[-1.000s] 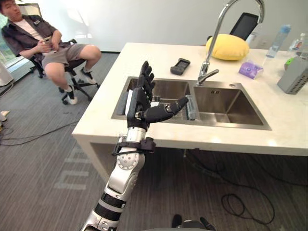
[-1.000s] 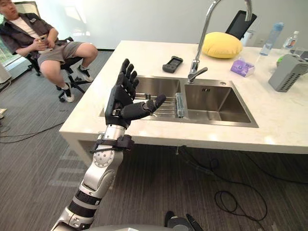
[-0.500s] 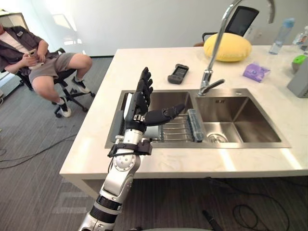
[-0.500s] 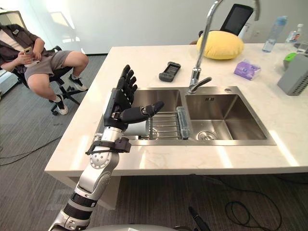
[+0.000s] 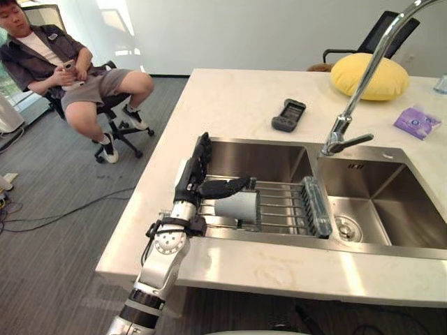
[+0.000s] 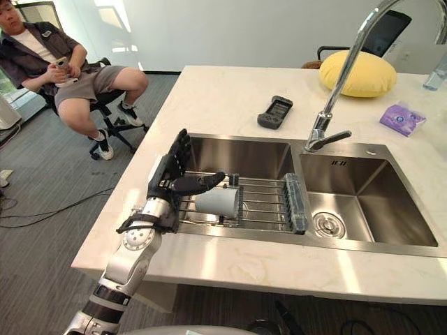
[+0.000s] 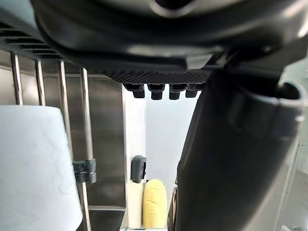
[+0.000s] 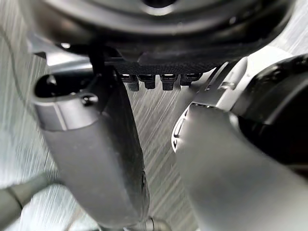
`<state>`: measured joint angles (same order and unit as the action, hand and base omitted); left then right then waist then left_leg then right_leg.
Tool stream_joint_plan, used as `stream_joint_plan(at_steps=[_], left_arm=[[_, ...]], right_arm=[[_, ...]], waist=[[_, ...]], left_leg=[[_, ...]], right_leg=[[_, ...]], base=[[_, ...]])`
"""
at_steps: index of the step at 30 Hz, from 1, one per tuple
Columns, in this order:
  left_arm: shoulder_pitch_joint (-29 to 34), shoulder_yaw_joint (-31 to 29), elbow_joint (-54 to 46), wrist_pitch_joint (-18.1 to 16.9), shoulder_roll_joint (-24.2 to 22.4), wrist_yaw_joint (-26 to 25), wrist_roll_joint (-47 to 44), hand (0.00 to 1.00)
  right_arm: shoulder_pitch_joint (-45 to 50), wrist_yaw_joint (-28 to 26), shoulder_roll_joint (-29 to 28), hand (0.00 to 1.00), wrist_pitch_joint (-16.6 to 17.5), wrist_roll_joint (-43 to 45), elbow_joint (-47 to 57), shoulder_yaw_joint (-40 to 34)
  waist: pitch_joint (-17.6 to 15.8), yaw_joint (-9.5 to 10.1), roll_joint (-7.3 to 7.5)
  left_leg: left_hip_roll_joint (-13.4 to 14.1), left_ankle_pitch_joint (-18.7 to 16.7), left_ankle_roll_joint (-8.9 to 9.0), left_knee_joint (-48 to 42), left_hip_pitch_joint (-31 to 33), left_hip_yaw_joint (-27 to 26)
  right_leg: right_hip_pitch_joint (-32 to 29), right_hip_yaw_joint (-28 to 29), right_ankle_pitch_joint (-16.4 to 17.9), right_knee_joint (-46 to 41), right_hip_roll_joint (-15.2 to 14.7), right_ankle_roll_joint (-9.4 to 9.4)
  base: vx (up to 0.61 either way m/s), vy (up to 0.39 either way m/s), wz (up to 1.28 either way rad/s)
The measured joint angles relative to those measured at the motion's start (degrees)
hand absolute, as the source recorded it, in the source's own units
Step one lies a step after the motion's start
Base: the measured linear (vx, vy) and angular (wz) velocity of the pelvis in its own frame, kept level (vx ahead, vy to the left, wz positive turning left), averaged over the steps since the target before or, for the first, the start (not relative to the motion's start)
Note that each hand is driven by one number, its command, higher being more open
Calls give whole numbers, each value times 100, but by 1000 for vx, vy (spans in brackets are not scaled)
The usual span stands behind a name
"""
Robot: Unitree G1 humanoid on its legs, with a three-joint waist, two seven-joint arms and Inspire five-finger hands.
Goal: Walk over to the sink, pick up the cup, carry it to the dishwasher, place the cup inside the dishwasher, then close the dishwasher door
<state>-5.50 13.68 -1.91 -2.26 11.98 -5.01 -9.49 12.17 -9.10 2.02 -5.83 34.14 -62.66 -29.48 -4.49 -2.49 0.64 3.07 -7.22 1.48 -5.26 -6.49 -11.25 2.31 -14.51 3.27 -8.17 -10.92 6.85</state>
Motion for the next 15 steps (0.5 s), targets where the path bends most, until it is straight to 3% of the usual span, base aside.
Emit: stream_joint_plan(at_steps=[5,15], left_arm=[[21,-90,-332,-16,756,861,283,100],[-118,-102,-983,-364,1902,2128,501,100]], right_arm=[[9,56,140,100,-165,76,-94,-258],[-1,-64,226,100,-198,241,-270,-654]], waist=[[33,-10,-91],[63,-5,-179]], left_leg=[[118,31,86,128,14,-61],[-8,60,43,144,158,-55]], right_leg=[[301,-16,-468,960,262,-63],[229,-4,-574,1066,186,-9]], base=[[24,-58,-10],[-18,4,0]])
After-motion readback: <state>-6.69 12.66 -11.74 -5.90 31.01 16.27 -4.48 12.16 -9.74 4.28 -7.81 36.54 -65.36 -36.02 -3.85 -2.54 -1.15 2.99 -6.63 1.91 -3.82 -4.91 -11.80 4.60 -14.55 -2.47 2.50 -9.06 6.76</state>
